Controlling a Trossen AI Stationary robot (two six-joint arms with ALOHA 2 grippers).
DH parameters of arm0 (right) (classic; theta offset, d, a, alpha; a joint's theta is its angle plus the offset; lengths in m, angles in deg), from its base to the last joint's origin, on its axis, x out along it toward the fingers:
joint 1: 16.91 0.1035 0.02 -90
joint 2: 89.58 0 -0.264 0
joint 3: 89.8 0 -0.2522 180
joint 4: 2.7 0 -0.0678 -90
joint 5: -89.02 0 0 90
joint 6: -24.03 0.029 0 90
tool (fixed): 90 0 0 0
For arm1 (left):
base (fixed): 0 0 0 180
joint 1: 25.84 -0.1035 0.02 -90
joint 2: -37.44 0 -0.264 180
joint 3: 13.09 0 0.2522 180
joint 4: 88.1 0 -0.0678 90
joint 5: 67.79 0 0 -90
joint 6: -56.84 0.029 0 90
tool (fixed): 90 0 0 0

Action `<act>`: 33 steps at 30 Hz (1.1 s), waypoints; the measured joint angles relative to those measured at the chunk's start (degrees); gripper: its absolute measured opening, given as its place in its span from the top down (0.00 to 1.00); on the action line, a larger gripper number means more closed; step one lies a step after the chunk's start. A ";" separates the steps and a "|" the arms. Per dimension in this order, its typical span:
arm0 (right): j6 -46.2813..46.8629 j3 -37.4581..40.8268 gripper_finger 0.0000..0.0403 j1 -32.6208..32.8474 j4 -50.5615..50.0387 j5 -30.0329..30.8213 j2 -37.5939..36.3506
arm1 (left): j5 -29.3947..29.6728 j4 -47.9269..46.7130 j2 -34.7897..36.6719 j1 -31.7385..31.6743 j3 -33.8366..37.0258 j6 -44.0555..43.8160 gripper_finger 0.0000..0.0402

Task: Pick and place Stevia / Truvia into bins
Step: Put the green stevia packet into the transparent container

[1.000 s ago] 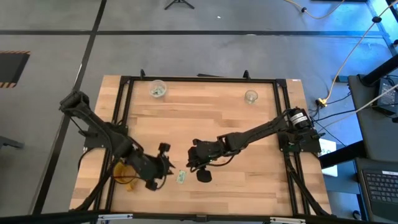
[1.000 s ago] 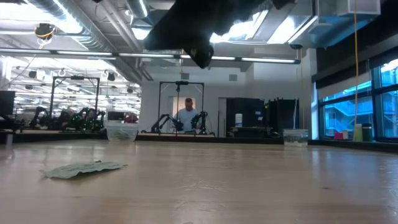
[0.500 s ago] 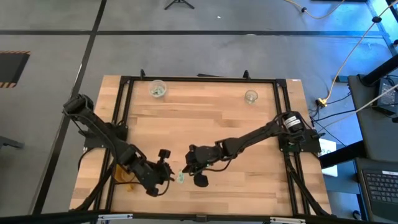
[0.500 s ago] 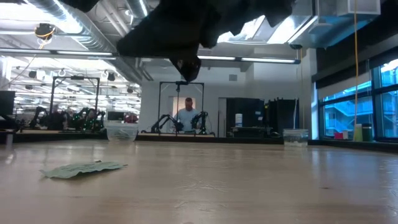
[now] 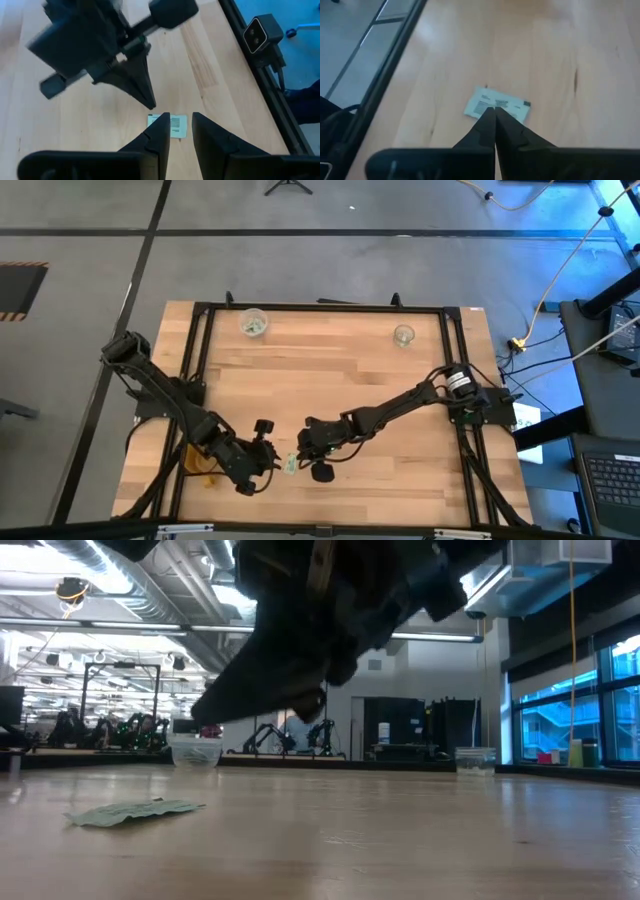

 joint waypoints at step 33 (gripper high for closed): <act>4.12 -10.82 1.00 -2.94 -13.54 1.58 10.03 | 4.77 -8.39 -4.94 0.13 0.00 0.25 0.81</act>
